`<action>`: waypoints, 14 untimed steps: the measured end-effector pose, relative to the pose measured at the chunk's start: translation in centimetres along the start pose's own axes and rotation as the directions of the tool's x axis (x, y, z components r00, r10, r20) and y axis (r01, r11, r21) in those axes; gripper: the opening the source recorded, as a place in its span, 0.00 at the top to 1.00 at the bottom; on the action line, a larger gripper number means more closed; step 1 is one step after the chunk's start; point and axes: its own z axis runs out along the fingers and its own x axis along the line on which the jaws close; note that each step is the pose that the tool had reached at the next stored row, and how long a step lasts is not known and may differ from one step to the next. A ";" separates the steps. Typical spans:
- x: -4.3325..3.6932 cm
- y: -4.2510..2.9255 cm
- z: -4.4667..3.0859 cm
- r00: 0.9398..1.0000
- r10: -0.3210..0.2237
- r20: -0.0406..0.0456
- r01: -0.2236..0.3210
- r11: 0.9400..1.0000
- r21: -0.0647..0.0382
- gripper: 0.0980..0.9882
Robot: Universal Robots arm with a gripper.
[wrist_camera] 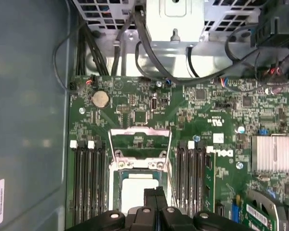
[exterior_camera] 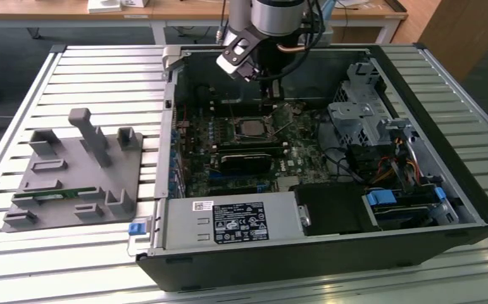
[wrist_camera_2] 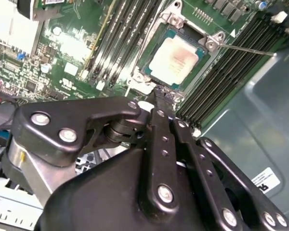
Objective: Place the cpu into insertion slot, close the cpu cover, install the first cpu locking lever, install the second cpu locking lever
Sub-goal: 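Close the cpu cover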
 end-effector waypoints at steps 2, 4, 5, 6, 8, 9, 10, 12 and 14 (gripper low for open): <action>0.00 0.04 -0.01 1.000 -0.002 0.000 0.002 1.000 0.000 0.99; 0.00 0.27 0.00 1.000 -0.003 0.000 0.003 1.000 0.000 0.99; 0.01 0.48 0.01 1.000 -0.004 -0.001 0.004 1.000 0.000 0.99; 0.01 0.73 0.03 1.000 -0.005 -0.001 0.005 1.000 0.000 0.99; 0.01 1.24 0.06 1.000 -0.007 -0.001 0.007 1.000 0.001 0.99; 0.01 1.47 0.07 1.000 -0.009 -0.001 0.009 1.000 0.001 0.99; 0.02 1.66 0.08 1.000 -0.011 -0.002 0.011 1.000 0.001 0.99; 0.02 1.93 0.10 1.000 -0.017 -0.012 0.017 1.000 0.001 0.99; 0.03 2.19 0.13 1.000 -0.022 -0.017 0.022 1.000 0.001 0.99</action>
